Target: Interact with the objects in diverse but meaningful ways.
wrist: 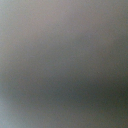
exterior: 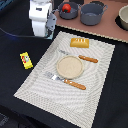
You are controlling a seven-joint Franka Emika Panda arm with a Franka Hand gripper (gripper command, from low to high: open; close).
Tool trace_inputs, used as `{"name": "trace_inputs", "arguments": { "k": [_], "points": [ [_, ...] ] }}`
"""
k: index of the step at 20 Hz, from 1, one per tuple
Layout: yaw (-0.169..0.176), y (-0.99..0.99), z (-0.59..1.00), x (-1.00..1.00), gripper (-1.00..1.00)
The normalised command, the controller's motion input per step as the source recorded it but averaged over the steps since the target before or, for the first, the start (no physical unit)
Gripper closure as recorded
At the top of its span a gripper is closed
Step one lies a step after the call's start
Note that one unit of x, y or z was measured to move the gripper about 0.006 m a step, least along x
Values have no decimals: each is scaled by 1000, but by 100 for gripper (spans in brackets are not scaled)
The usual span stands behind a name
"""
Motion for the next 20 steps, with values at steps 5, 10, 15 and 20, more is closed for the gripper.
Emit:
{"name": "trace_inputs", "arguments": {
  "k": [5,10,15,20],
  "points": [
    [-32,-107,-306,-225,100],
    [-17,-73,-170,-278,-100],
    [6,188,298,-104,-100],
    [-12,14,752,-173,-100]
  ]
}}
